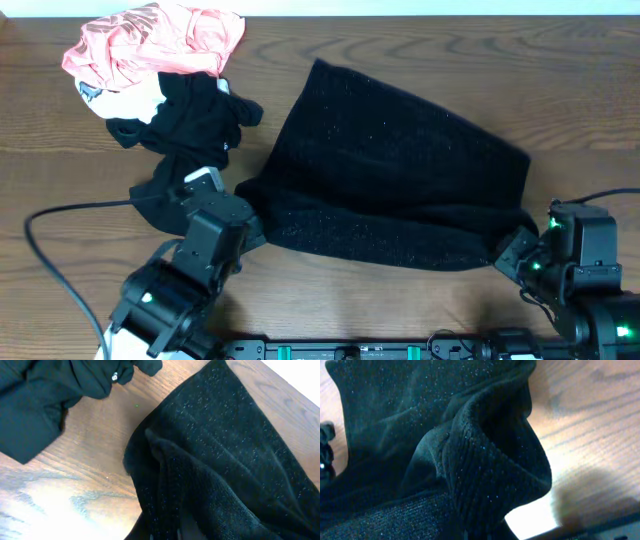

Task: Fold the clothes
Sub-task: 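Fold the bottom edge up over the garment with both grippers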

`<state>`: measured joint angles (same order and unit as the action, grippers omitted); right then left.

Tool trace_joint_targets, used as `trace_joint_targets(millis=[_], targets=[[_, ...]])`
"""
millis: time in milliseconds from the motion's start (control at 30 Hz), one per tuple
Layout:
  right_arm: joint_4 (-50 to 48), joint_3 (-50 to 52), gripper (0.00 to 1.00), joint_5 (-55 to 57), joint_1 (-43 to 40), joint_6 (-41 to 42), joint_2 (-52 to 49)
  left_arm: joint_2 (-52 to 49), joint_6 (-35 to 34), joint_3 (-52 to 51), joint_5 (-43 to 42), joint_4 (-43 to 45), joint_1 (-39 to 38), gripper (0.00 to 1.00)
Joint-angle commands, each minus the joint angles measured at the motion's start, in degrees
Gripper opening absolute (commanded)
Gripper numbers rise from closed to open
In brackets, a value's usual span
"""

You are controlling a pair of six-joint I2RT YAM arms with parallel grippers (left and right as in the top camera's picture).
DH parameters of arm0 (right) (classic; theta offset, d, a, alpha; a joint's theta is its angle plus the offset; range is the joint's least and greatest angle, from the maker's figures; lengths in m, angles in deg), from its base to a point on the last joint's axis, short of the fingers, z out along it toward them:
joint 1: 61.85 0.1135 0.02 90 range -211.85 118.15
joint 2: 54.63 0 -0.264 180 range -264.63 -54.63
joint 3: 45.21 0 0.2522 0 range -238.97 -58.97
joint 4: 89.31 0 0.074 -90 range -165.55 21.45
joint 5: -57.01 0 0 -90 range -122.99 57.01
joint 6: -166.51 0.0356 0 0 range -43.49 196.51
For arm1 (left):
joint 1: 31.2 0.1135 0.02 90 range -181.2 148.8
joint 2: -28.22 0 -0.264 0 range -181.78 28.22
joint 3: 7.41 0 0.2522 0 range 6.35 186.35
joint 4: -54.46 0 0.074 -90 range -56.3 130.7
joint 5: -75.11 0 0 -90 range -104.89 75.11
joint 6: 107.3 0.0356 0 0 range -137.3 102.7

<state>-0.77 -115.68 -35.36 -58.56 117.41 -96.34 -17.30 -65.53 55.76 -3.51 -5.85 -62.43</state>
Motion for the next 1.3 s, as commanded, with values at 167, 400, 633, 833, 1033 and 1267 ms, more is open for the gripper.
trace_joint_targets(millis=[167, 400, 633, 833, 1033, 1267], targets=[[2.34, -2.51, 0.01, -0.31, -0.70, -0.68, 0.98, 0.39, 2.40, 4.09, 3.06, 0.44, 0.22, 0.06], [0.52, -2.43, 0.01, 7.50, -0.70, 1.46, 0.63, -9.73, 6.40, 4.09, 3.06, 8.81, 0.22, 0.06], [-4.98, -0.39, 0.01, 13.81, -0.70, 2.95, -1.38, -23.52, 10.32, 4.09, 3.37, 22.03, 0.24, 0.06], [-16.83, 5.84, 0.01, 15.78, -0.72, 2.71, -5.88, -29.55, 10.34, 4.09, 7.41, 31.69, 0.28, 0.06], [-26.10, 9.68, 0.01, 17.22, -0.76, 2.73, -13.77, -31.80, 12.66, 4.09, 10.80, 43.43, 0.28, 0.06], [-34.03, 9.86, 0.01, 17.62, -2.08, 2.71, -21.94, -37.42, 12.66, 4.09, 12.74, 55.60, 0.28, 0.06]])
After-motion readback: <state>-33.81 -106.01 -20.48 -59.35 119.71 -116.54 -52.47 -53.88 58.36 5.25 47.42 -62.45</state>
